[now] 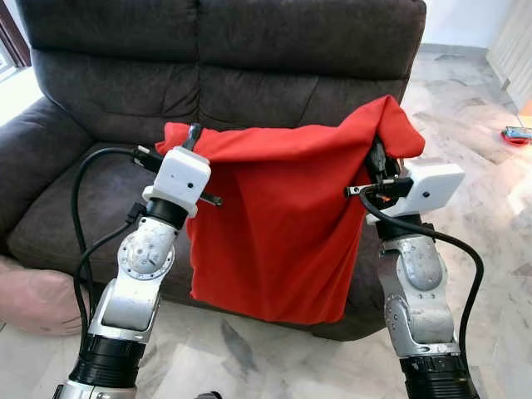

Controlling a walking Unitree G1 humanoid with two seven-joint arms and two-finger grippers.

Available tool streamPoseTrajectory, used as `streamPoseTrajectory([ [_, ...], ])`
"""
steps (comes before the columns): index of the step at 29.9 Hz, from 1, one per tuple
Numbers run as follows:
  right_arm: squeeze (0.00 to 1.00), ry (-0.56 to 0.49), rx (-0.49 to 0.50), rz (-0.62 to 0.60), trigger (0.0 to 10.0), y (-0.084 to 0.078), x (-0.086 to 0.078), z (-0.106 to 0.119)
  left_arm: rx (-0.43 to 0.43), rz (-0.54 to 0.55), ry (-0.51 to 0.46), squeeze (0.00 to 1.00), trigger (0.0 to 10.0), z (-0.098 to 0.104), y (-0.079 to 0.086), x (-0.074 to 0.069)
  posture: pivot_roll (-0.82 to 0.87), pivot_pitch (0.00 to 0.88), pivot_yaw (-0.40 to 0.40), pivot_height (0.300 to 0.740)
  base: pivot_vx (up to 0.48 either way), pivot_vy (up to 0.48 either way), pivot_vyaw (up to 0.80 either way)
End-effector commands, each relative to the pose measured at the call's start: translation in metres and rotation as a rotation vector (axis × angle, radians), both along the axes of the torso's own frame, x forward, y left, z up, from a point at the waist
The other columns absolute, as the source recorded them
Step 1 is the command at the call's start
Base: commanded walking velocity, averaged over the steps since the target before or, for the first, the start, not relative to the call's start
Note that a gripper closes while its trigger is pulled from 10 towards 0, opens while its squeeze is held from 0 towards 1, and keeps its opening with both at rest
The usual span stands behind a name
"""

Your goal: Move the pillow to the sofa from floor

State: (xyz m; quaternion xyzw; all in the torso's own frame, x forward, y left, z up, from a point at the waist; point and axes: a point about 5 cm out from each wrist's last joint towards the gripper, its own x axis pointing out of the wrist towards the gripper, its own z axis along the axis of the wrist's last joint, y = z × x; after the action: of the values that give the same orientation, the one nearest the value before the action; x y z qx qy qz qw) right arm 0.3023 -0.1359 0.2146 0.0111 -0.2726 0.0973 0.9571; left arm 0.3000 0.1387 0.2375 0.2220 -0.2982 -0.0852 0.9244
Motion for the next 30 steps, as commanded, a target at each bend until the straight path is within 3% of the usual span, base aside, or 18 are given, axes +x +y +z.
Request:
streamPoseTrajectory([
  [1,0.00,-0.100,-0.009,0.039,10.0,0.0085,-0.0063,0.0230,0.001,-0.011,-0.107,0.00,10.0,0.0235,-0.0009,-0.0103,0.05,0.050,0.009,0.740,0.000,0.000,0.00],
  [9,0.00,-0.096,-0.019,0.066,10.0,0.0139,-0.0081,0.0255,0.001,-0.010,-0.103,0.00,10.0,0.0263,-0.0022,-0.0121,0.05,0.047,0.007,0.740,0.000,0.000,0.55],
  [25,0.00,-0.078,0.003,0.067,10.0,0.0135,-0.0073,0.0268,-0.017,-0.018,-0.100,0.00,10.0,0.0296,-0.0048,-0.0113,0.05,0.064,0.007,0.740,0.000,0.000,0.00],
  [30,0.00,-0.096,0.000,0.064,10.0,0.0141,-0.0075,0.0313,-0.016,-0.017,-0.112,0.00,10.0,0.0327,-0.0053,-0.0113,0.05,0.063,0.007,0.740,0.248,0.000,0.00],
])
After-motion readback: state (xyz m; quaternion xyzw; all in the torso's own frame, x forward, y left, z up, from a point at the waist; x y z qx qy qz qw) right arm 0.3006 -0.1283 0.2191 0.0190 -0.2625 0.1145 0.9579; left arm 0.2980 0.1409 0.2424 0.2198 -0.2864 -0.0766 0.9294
